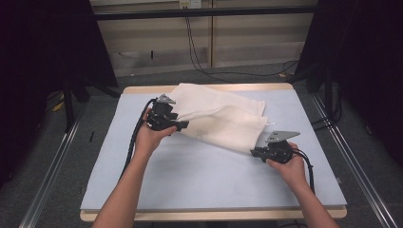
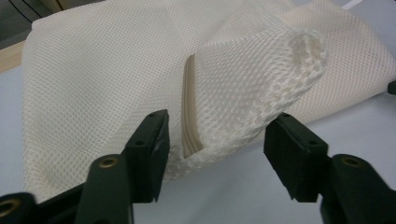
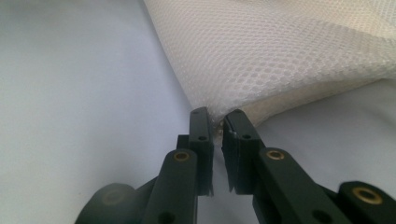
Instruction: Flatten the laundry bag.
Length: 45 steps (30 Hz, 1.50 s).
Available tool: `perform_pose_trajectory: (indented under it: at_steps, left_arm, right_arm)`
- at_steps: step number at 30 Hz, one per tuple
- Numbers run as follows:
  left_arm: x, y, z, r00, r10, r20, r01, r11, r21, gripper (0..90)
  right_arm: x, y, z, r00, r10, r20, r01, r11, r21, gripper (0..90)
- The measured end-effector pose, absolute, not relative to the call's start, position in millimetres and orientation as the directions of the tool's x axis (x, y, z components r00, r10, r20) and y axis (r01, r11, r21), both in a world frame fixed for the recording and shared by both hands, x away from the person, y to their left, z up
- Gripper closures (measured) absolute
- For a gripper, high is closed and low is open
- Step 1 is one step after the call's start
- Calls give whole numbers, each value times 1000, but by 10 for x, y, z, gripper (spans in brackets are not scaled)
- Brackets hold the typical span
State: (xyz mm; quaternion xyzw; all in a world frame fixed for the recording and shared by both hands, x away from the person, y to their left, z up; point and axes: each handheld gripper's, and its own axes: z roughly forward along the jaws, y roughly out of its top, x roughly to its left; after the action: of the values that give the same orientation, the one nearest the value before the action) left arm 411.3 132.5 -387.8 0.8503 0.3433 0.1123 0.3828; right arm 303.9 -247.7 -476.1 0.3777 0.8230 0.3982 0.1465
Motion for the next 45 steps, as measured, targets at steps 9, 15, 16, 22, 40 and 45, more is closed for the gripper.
perform_pose_trajectory:
  at_steps: [9,15,16,22,40,45]
  left_arm:
    - [4123,1386,-3879,712,679,-178,570,-412,711,785]
    - [4122,1449,-3886,716,659,-228,605,-424,674,849]
    - [4117,1466,-3892,711,659,-247,617,-414,669,850]
    - [4028,1603,-3943,690,654,-310,649,-369,665,851]
    - [3779,2256,-4248,592,684,-427,730,-230,644,859]
    - [3731,2324,-4309,572,686,-450,743,-202,638,858]
  right_arm:
    - [3045,-2475,-4767,-672,739,56,505,401,764,815]
    - [3047,-2471,-4777,-671,739,54,505,403,763,812]
    - [3045,-2470,-4776,-670,741,55,507,402,763,813]
    - [3044,-2473,-4780,-669,741,53,507,403,762,808]
    - [3051,-2483,-4800,-659,750,52,514,399,759,842]
    - [3056,-2494,-4805,-652,757,43,516,401,757,848]
